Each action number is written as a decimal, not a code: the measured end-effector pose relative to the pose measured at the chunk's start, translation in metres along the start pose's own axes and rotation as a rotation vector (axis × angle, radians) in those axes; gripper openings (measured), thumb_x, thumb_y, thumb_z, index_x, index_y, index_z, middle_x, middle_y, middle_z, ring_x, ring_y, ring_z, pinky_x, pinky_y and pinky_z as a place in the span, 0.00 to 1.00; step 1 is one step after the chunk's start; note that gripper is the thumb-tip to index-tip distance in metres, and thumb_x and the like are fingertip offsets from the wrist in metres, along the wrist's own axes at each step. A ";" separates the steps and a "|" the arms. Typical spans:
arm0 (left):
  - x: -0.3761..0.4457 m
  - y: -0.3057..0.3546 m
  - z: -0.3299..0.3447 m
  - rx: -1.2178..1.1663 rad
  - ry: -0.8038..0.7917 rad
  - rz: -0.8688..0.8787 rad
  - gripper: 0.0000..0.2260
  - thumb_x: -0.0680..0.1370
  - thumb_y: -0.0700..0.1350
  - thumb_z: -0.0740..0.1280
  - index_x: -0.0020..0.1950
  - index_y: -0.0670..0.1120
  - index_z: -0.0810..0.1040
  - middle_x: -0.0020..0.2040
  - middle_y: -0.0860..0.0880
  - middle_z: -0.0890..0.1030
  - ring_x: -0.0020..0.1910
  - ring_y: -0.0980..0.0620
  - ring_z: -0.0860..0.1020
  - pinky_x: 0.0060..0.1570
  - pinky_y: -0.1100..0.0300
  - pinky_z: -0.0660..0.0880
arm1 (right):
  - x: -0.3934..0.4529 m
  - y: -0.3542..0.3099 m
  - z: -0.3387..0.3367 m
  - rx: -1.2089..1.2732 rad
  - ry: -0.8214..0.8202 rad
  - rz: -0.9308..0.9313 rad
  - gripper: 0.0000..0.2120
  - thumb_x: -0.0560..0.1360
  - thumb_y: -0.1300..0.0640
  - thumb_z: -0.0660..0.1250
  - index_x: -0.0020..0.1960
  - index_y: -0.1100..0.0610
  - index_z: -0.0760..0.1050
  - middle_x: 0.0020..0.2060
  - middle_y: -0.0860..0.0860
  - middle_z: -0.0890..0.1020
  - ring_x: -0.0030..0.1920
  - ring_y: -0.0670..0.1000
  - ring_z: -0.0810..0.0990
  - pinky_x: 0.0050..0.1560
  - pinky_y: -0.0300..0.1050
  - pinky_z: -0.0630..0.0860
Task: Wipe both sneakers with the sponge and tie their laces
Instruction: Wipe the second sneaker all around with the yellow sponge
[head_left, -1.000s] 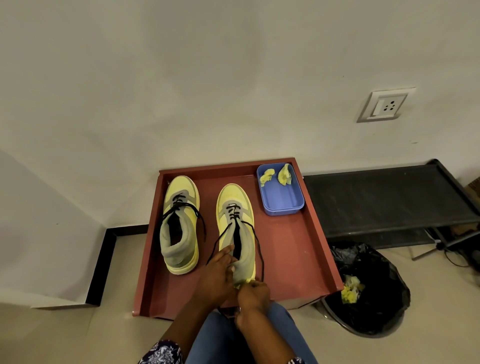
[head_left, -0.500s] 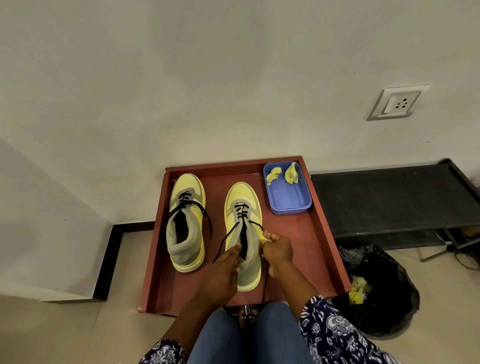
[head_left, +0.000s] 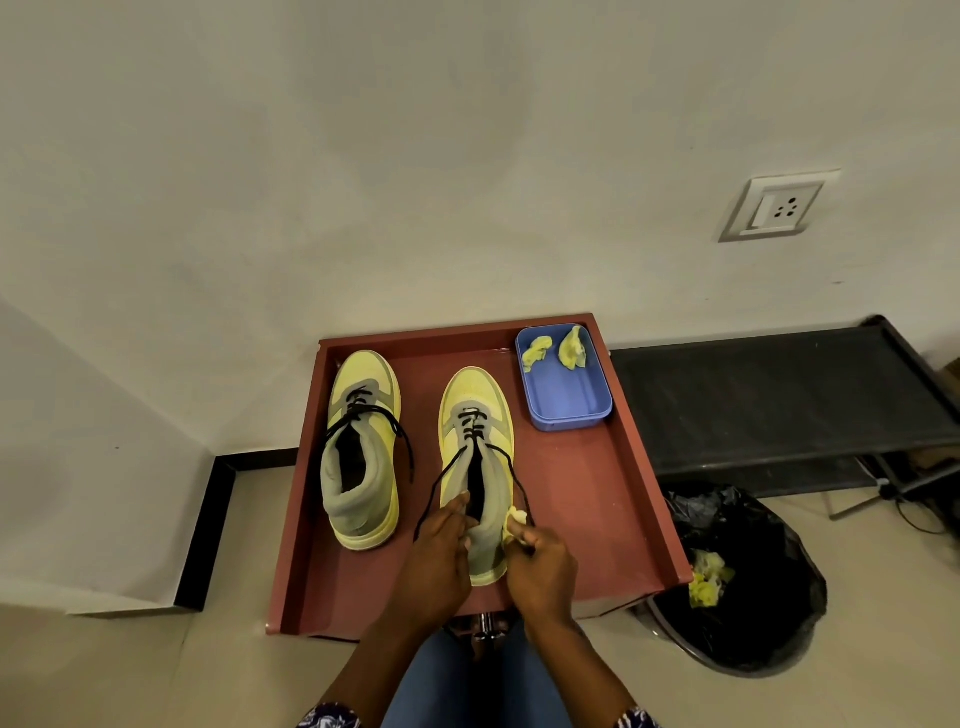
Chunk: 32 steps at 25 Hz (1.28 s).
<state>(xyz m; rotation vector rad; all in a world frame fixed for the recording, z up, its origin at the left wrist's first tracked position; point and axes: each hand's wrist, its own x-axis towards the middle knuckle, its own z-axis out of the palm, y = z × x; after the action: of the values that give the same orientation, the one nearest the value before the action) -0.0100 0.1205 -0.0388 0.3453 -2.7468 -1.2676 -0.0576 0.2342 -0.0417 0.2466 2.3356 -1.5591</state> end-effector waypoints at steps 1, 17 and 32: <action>-0.002 -0.001 0.002 0.008 0.006 0.010 0.20 0.78 0.41 0.54 0.70 0.42 0.65 0.65 0.49 0.70 0.61 0.56 0.71 0.61 0.72 0.65 | -0.001 0.000 -0.001 0.013 -0.006 0.011 0.12 0.73 0.68 0.66 0.55 0.61 0.80 0.52 0.57 0.83 0.53 0.54 0.80 0.52 0.39 0.73; -0.021 -0.012 -0.009 0.065 0.068 0.140 0.18 0.75 0.50 0.54 0.59 0.47 0.76 0.67 0.55 0.67 0.68 0.63 0.61 0.61 0.79 0.62 | 0.028 -0.023 0.003 -0.131 -0.087 -0.222 0.16 0.74 0.69 0.60 0.59 0.60 0.78 0.56 0.55 0.81 0.57 0.52 0.78 0.56 0.33 0.69; 0.048 0.002 -0.002 0.261 0.158 0.039 0.20 0.76 0.29 0.58 0.67 0.40 0.72 0.70 0.40 0.68 0.70 0.43 0.66 0.67 0.53 0.66 | 0.009 -0.011 0.010 -0.075 -0.083 -0.073 0.12 0.74 0.66 0.64 0.55 0.60 0.80 0.55 0.56 0.81 0.55 0.53 0.79 0.54 0.36 0.72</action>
<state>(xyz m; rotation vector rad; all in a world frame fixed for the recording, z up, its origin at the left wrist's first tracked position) -0.0566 0.1082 -0.0360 0.3917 -2.7682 -0.8330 -0.0675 0.2203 -0.0385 0.0782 2.3571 -1.4810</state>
